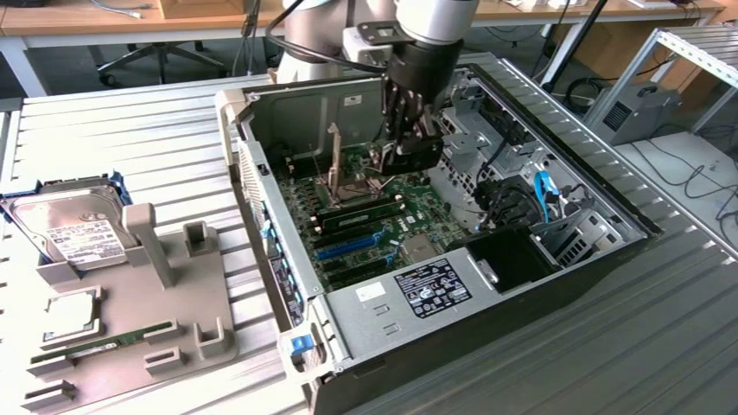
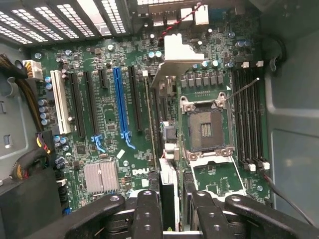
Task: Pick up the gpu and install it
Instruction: 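Insert the gpu into the slot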
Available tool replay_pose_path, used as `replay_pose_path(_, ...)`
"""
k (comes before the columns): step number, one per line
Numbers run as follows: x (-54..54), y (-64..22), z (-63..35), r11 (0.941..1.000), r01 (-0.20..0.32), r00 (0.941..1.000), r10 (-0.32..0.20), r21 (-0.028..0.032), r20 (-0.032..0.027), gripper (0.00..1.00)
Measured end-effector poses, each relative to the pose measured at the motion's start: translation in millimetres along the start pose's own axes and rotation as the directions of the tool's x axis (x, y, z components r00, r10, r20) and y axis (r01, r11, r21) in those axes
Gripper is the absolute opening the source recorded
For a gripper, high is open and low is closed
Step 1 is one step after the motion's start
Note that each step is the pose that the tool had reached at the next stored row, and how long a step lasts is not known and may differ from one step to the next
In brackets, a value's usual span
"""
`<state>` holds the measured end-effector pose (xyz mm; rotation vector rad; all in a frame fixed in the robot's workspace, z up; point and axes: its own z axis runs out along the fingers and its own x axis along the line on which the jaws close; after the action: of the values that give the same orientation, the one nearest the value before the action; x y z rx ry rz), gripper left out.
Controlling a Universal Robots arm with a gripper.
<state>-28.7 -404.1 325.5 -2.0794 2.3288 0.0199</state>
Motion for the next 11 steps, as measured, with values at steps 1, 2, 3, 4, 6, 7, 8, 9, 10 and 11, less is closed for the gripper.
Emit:
replay_pose_path(1,0.6,0.0,0.1,1.0000,0.000,1.0000,0.000,-0.0001,0.0003,0.29)
replay_pose_path(2,1.1,-0.1,0.3,1.0000,0.000,1.0000,0.000,-0.0001,0.0007,0.29)
replay_pose_path(3,1.6,-0.1,0.5,1.0000,0.000,1.0000,0.000,-0.0001,0.0010,0.29)
replay_pose_path(4,2.2,-0.1,0.6,1.0000,0.000,1.0000,0.000,-0.0002,0.0014,0.29)
replay_pose_path(6,3.6,-0.2,1.0,1.0000,0.000,1.0000,0.000,-0.0003,0.0024,0.29)
replay_pose_path(7,4.0,-0.2,1.1,1.0000,0.000,1.0000,0.000,-0.0003,0.0028,0.29)
replay_pose_path(8,4.7,-0.3,1.3,1.0000,0.000,1.0000,0.000,-0.0004,0.0034,0.29)
replay_pose_path(9,5.1,-0.3,1.4,1.0000,0.000,1.0000,0.000,-0.0004,0.0038,0.29)
replay_pose_path(10,5.5,-0.3,1.5,1.0000,0.000,1.0000,0.000,-0.0004,0.0041,0.29)
replay_pose_path(11,5.9,-0.4,1.6,1.0000,0.000,1.0000,0.000,-0.0005,0.0044,0.29)
